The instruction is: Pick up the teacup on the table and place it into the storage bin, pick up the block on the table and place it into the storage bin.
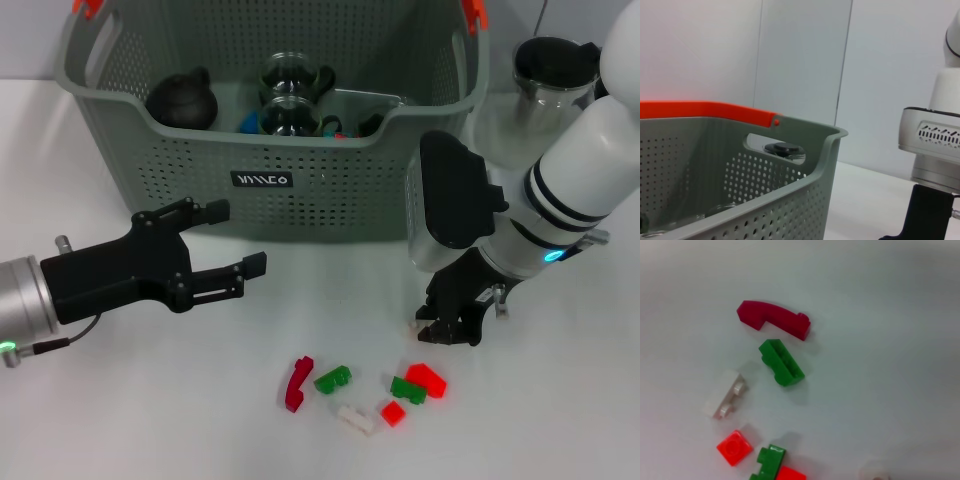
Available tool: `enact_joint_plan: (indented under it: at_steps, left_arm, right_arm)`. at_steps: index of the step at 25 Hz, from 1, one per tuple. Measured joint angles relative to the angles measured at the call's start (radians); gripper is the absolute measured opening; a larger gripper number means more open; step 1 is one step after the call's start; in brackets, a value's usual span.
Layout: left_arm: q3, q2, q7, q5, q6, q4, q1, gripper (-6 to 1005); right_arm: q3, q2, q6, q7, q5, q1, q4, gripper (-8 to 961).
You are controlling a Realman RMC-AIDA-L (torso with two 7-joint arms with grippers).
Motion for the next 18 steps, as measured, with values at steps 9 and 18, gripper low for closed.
enact_joint_plan:
  at_steps: [9,18]
  left_arm:
    - [-0.038,0.003,0.004,0.009,0.01,0.008,0.026,862]
    - [-0.06,0.001,0.011,0.024,0.01,0.011,0.035,861]
  right_arm:
    - [0.082,-0.01,-0.247,0.093,0.02,-0.113,-0.412,213]
    - [0.294,-0.011,-0.329,0.197,0.292,-0.086,-0.784,251]
